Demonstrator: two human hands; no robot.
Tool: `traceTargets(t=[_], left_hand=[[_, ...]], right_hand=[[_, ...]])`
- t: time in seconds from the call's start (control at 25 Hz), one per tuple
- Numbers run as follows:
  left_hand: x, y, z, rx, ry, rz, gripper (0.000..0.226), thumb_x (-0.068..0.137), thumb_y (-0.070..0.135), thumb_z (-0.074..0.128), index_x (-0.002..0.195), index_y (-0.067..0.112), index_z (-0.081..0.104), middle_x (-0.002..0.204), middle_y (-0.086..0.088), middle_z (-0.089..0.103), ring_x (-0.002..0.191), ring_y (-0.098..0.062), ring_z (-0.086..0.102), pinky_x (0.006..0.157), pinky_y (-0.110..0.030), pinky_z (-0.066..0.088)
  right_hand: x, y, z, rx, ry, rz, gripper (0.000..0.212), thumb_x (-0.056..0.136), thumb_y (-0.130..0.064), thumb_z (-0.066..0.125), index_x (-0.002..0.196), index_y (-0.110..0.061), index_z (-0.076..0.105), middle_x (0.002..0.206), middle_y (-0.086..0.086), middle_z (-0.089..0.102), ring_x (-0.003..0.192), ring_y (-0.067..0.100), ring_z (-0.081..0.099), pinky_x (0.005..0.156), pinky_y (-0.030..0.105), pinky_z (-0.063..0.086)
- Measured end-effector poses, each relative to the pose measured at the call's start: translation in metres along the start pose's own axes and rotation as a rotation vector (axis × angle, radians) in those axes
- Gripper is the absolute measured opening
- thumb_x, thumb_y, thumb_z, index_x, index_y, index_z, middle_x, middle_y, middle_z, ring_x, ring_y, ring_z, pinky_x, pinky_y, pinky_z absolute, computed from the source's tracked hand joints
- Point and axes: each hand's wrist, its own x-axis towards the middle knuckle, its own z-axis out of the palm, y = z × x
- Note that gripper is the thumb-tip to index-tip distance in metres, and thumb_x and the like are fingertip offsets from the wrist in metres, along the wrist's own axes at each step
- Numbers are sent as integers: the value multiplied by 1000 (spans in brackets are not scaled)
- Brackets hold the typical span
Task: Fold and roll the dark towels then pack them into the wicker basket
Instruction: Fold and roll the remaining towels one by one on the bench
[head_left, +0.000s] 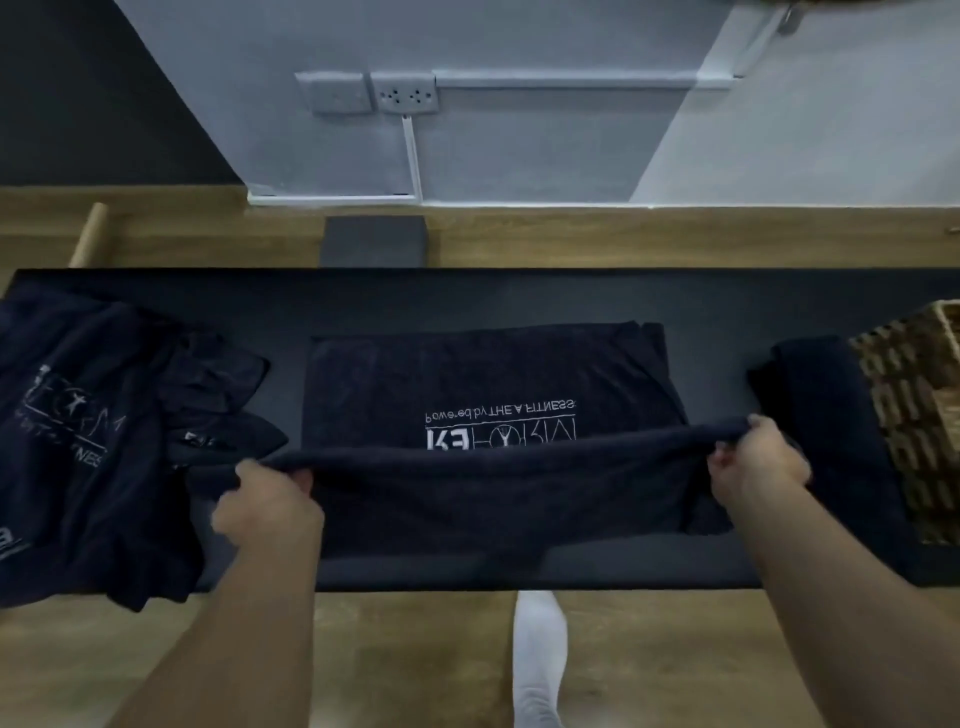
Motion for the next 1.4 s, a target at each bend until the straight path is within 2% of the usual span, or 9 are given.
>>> traceTargets(t=[0.12,0.4,0.52,0.6,0.72,0.8,0.92,1.24,1.4], left_hand=[[30,13,71,-70,-95,20,34,96,20,44,124,0,49,97,-14,61,77,-23,67,70,-34,57],[121,-28,199,176,-385,-64,51,107,39,26,142,7,44,138,-9,54,116,-22,58,99,-35,49],[120,-72,207,546,-400,318,33,103,40,42,113,18,64,116,-4,64,112,-23,59,89,-31,49],[116,-110,204,1000,-536,734,40,101,38,49,134,17,58,140,-9,55,131,-24,49,108,-31,36],[115,-155,215,1478,-751,1088,58,102,48,38,155,26,26,165,-5,13,152,-24,10,122,-48,6],[139,-160,214,1633,-672,1216,64,102,56,27,158,30,11,166,2,0,153,-23,-3,122,-52,-2],[194,-141,199,1643,-487,1238,72,97,66,17,158,30,1,166,6,-6,152,-20,-9,122,-49,-7],[252,-115,199,1505,-234,1306,73,99,61,11,158,20,11,166,0,7,153,-21,0,124,-47,0],[247,-105,205,1508,-173,1352,66,103,47,19,156,8,19,163,-16,17,150,-35,12,120,-59,7]], right_hand=[[27,-10,68,-87,-125,-42,9,92,-18,60,98,-12,56,77,4,63,51,11,54,40,16,39],[123,29,178,-160,-320,-70,20,103,-19,43,117,-15,56,103,8,70,87,18,71,64,25,59],[150,69,188,-495,-452,-396,29,96,-24,51,121,-13,59,109,1,66,103,19,65,92,39,56],[152,107,184,-994,-633,-902,40,92,-27,56,130,-16,59,128,4,62,124,22,55,110,41,41],[143,167,188,-1586,-918,-1295,53,103,-40,38,154,-27,27,163,-1,17,151,21,9,123,44,8],[153,186,192,-1710,-839,-1471,58,103,-51,22,157,-32,9,165,-7,-1,152,18,-5,121,48,-5],[193,177,201,-1679,-603,-1642,65,100,-60,17,157,-29,10,165,-7,5,152,19,2,122,48,1],[254,123,214,-1484,-264,-1618,71,95,-59,13,153,-22,30,161,3,26,150,22,16,122,45,9],[249,108,224,-1514,-214,-1531,73,94,-58,10,153,-20,30,162,4,23,150,23,14,120,54,5]])
